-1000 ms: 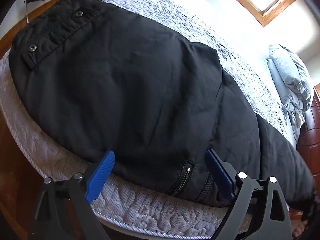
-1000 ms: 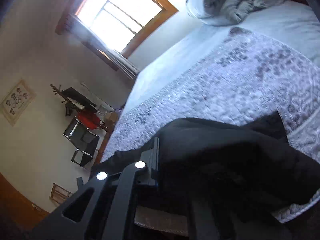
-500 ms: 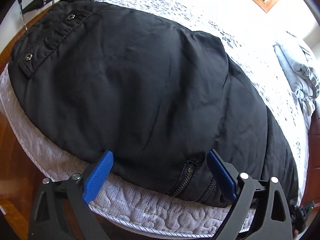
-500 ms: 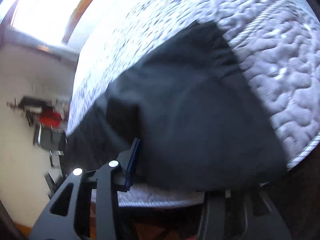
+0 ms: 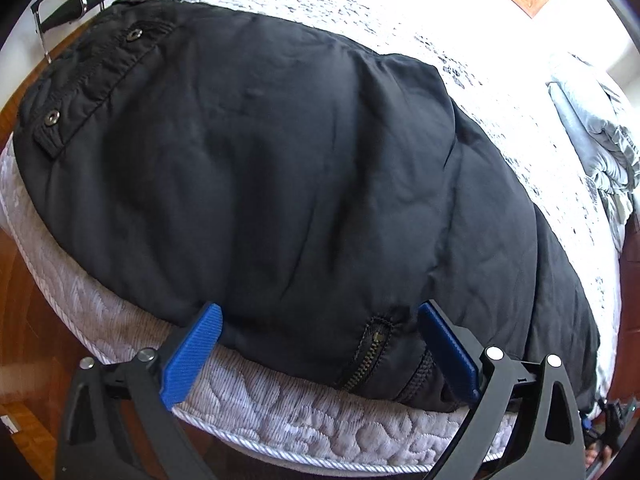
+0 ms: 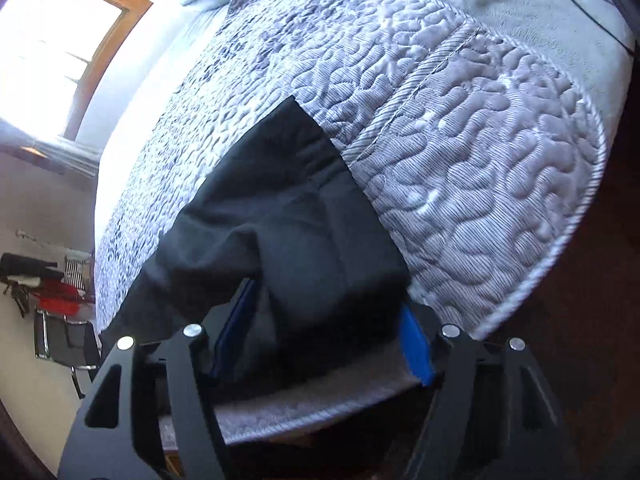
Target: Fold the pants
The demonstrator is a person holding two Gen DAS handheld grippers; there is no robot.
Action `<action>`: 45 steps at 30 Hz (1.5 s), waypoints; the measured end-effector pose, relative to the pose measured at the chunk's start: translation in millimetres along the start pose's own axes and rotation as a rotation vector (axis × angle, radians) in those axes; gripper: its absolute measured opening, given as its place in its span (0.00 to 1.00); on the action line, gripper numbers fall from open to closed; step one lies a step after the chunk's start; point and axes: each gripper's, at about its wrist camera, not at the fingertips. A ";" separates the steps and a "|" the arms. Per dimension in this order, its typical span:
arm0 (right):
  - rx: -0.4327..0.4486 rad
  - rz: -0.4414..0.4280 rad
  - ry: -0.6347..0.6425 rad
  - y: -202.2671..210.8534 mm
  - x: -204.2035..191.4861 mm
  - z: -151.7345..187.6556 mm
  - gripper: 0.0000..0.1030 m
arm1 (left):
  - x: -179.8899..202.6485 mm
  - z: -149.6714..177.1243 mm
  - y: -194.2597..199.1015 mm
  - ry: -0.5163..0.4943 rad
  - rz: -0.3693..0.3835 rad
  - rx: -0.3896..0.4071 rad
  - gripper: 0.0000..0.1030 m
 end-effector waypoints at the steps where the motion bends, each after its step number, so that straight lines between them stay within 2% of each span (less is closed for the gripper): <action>1: -0.019 -0.026 -0.021 6.7 0.9 6.5 0.66 | -1.2 0.3 1.2 0.015 0.009 -0.006 0.96; 2: -0.043 -0.062 -0.047 16.8 13.4 0.5 0.66 | -3.1 0.8 2.7 0.028 0.017 -0.008 0.96; 4: -0.108 -0.159 -0.095 18.9 12.2 10.2 0.66 | -8.9 1.6 5.9 0.068 0.030 -0.014 0.96; 6: -0.157 -0.195 -0.113 17.3 7.8 23.3 0.68 | -15.9 3.9 8.5 0.117 0.045 -0.022 0.96; 8: -0.205 -0.217 -0.121 8.7 2.2 35.7 0.68 | -22.4 6.8 9.7 0.149 0.029 -0.024 0.96; 15: -0.279 -0.183 -0.244 -21.3 0.1 51.8 0.72 | -44.5 12.3 10.6 0.207 -0.011 -0.014 0.96; 18: -0.253 -0.151 -0.294 -26.3 9.7 50.9 0.72 | -53.6 13.8 6.2 0.232 -0.029 -0.018 0.96; 19: -0.247 -0.151 -0.309 -27.1 13.7 48.7 0.72 | -66.6 10.7 2.8 0.243 -0.026 -0.021 0.96; 22: -0.224 -0.163 -0.350 -35.1 20.6 41.8 0.72 | -73.8 10.2 -4.5 0.271 -0.020 -0.034 0.96; 23: -0.219 -0.166 -0.365 -38.2 21.7 39.7 0.71 | -74.7 9.9 -6.4 0.276 -0.020 -0.037 0.96; 27: -0.193 -0.154 -0.402 -40.6 27.4 29.6 0.37 | -85.0 -0.7 -9.5 0.309 -0.019 -0.038 0.96; 29: -0.196 -0.165 -0.421 -44.9 37.0 23.6 0.27 | -93.0 -5.5 -5.5 0.328 -0.021 -0.012 0.96; 31: -0.188 -0.181 -0.402 -44.0 39.3 18.8 0.15 | -102.9 -9.3 -3.5 0.356 -0.020 -0.001 0.96; 34: -0.152 -0.191 -0.282 -36.6 21.2 7.6 0.08 | -113.0 -14.0 -8.6 0.390 -0.016 -0.007 0.96; 37: -0.111 -0.222 -0.187 -26.0 3.5 -9.5 0.07 | -118.0 -18.6 -13.9 0.417 -0.027 -0.004 0.96; 41: -0.038 -0.270 -0.084 -8.2 -16.5 -43.7 0.07 | -115.3 -28.9 -19.7 0.398 -0.072 0.018 0.96; 45: 0.092 -0.274 0.078 12.1 -37.1 -79.8 0.06 | -104.4 -33.8 -19.6 0.367 -0.066 0.051 0.96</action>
Point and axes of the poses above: each gripper's, at about its wrist camera, not at the fingertips, and y roughly against the way its jaws point, x to its right, z to its underside, and after that the axes turned 14 degrees about x, right-handed
